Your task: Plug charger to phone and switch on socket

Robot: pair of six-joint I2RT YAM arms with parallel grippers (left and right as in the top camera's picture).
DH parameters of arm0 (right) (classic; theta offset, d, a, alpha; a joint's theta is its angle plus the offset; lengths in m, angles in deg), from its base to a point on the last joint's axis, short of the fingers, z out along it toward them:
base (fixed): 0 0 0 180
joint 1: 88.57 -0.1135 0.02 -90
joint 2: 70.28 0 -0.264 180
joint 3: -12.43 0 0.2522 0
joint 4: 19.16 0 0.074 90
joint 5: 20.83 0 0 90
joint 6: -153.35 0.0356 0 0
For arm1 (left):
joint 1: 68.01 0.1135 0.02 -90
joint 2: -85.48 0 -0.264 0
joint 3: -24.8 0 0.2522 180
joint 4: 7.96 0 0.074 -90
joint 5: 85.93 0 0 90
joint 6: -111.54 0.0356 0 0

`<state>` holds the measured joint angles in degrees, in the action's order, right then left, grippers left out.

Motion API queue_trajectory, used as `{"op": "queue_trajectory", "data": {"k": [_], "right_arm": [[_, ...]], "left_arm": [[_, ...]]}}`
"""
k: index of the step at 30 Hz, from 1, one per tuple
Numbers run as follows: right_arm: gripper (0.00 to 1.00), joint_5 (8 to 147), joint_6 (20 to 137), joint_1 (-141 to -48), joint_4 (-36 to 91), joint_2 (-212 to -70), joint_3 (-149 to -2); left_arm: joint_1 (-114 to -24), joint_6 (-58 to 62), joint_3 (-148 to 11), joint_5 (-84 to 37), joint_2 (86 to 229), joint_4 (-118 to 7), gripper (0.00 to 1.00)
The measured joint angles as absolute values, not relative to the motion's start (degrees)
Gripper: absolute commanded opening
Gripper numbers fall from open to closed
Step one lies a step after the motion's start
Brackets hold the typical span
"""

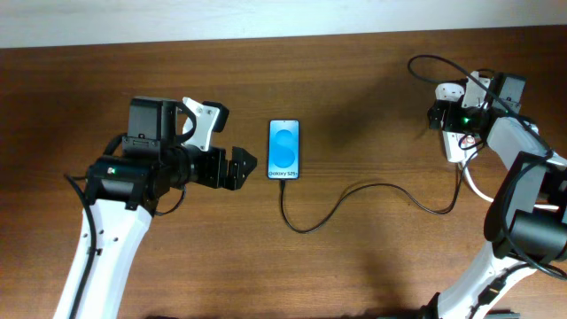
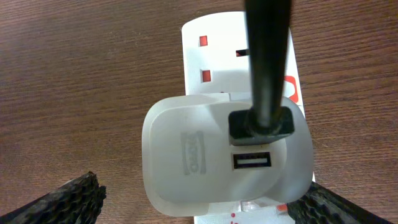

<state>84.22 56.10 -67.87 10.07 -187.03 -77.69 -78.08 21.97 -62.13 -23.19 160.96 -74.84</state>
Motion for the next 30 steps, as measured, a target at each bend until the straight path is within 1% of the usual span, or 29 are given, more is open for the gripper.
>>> {"op": "queue_trajectory", "data": {"k": [10,16,30], "right_arm": [[0.98,86.60,56.82,-67.58,9.54,-188.65,-79.07],[0.98,79.50,58.68,-69.68,9.85,-188.65,-79.35],[0.98,76.02,61.41,-70.07,13.17,-188.82,-80.36]], "left_arm": [[-78.08,21.97,-62.15,-23.19,160.96,-74.84,0.99],[-78.08,21.97,-62.13,-23.19,160.96,-74.84,0.99],[-78.08,21.99,-62.13,-23.19,160.96,-74.84,0.99]]}}
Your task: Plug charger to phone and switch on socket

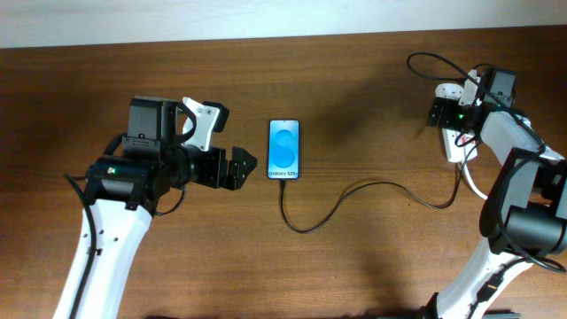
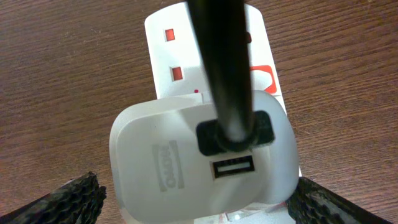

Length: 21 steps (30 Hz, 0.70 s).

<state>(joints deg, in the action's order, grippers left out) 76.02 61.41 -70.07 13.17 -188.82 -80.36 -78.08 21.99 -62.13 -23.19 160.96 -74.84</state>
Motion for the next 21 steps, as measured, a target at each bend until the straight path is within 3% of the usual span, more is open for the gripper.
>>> {"op": "queue_trajectory", "data": {"k": [21], "right_arm": [[0.98,78.10,61.65,-69.88,13.52,-188.82,-81.06]], "left_arm": [[-78.08,21.99,-62.15,-23.19,160.96,-74.84,0.99]]}}
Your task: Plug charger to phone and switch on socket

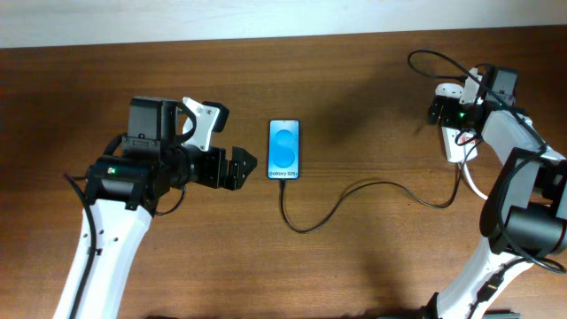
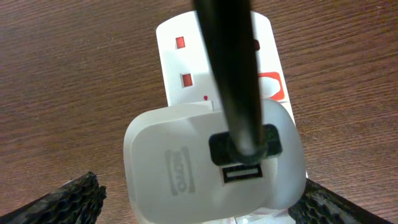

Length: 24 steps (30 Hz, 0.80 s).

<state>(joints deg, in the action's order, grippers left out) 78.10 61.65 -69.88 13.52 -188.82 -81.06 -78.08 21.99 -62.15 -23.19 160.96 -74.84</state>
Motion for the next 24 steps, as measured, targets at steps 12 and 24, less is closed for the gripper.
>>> {"op": "queue_trajectory", "data": {"k": [12,24], "right_arm": [[0.98,79.37,61.59,-69.74,15.60,-188.82,-82.04],[0.98,79.72,61.63,-69.99,15.77,-188.82,-82.24]], "left_arm": [[-78.08,21.99,-62.15,-23.19,160.96,-74.84,0.99],[-78.08,21.99,-62.15,-23.19,160.96,-74.84,0.99]]}}
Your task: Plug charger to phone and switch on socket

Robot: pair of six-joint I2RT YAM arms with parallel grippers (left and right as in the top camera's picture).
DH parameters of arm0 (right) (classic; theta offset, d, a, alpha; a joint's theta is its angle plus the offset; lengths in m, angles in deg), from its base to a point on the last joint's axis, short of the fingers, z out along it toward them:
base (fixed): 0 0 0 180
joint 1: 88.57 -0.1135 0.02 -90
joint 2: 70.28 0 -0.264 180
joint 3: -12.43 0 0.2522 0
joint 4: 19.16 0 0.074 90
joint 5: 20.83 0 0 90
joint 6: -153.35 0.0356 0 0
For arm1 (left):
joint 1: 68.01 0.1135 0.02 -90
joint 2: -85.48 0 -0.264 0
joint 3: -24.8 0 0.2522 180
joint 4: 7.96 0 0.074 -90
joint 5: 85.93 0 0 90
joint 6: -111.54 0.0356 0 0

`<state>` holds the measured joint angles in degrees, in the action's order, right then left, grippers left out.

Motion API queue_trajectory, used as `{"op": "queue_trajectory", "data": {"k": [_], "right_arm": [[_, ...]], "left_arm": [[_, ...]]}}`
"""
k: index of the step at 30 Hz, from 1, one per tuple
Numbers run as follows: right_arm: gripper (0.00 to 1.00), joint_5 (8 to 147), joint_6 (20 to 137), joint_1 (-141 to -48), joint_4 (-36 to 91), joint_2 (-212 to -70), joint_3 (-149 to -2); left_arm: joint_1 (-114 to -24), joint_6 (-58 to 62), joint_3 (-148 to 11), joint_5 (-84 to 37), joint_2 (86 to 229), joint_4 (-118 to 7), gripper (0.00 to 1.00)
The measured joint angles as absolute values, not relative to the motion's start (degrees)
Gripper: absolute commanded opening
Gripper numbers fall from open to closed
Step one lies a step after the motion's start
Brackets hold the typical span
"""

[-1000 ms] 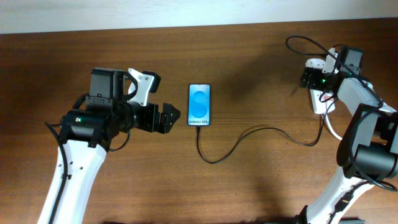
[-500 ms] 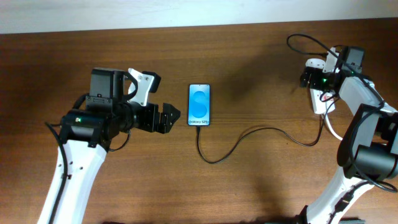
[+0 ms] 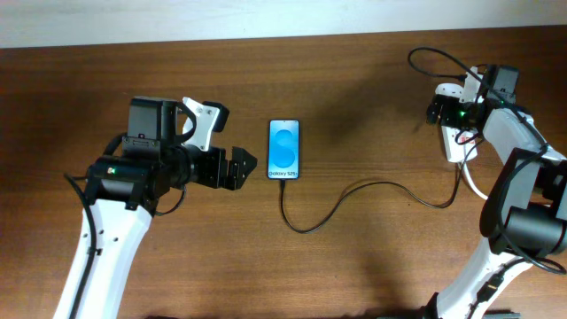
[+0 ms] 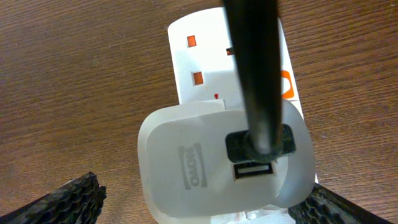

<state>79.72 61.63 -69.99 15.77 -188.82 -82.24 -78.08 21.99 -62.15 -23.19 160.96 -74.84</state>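
Note:
The phone (image 3: 283, 149) lies screen-up and lit at mid-table, with the black cable (image 3: 354, 190) plugged into its lower end and running right. The white charger adapter (image 4: 217, 168) sits in the white socket strip (image 4: 205, 59); the cable (image 4: 255, 68) leaves its upper USB port. An orange-red switch (image 4: 288, 81) shows beside the cable, partly hidden. My right gripper (image 4: 199, 211) is open, its fingers (image 4: 62, 202) on either side of the adapter without touching it. My left gripper (image 3: 244, 166) hangs open just left of the phone, holding nothing.
A white lead (image 3: 474, 186) runs from the socket strip (image 3: 456, 143) toward the right table edge. Bare wood lies between the phone and the strip, crossed only by the cable. The table's back edge (image 3: 283, 35) meets a pale wall.
The right wrist view has shifted slightly: the adapter and strip now sit a little further right and more upright. The right gripper remains open around the adapter. Left arm, phone and cable are unchanged.
At every earlier moment the cable was in the phone, the adapter in the strip, and the left gripper still beside the phone. My right gripper stayed open over the adapter, its view swinging a little left, then back right.

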Motion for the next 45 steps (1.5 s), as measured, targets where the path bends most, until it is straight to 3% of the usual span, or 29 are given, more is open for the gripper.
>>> {"op": "queue_trajectory", "data": {"k": [33,37,45], "right_arm": [[0.98,81.62,62.85,-70.27,21.65,-189.19,-84.71],[0.98,89.01,63.31,-73.96,30.70,-184.17,-84.14],[0.98,90.32,64.78,-73.88,51.66,-153.63,-84.14]], "left_arm": [[-78.08,21.99,-62.13,-23.19,160.96,-74.84,0.99],[-78.08,21.97,-62.13,-23.19,160.96,-74.82,0.99],[-78.08,21.99,-62.13,-23.24,160.96,-74.86,0.99]]}}
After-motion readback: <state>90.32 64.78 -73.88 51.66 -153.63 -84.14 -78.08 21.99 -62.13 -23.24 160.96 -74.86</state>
